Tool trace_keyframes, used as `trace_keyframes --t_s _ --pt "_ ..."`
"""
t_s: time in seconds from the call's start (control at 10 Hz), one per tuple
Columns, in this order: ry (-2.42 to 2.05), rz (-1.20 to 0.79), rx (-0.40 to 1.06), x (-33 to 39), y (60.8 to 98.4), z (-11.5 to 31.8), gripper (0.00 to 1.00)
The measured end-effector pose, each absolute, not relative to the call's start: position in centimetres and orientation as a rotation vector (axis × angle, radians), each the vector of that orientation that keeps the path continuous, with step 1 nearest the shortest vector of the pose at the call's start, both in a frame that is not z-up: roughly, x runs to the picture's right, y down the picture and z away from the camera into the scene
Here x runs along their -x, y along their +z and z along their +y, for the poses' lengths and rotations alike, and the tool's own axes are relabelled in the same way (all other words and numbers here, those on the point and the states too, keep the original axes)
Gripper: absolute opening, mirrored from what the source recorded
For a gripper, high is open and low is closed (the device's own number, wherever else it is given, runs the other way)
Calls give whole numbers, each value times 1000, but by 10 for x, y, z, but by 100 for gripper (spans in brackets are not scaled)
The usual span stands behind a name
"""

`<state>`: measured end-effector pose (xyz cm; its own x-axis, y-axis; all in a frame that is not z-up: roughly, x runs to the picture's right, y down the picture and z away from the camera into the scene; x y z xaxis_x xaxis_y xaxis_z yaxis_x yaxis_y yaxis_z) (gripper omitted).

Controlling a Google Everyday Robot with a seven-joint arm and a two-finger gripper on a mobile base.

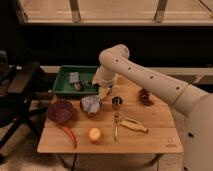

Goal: Wipe tray with towel

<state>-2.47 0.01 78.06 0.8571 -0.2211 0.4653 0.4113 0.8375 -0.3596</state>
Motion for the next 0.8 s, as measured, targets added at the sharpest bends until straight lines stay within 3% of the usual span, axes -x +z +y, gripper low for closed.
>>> trace_keyframes --t_s 0.8 --pt "-475 -462 552 86 843 46 65"
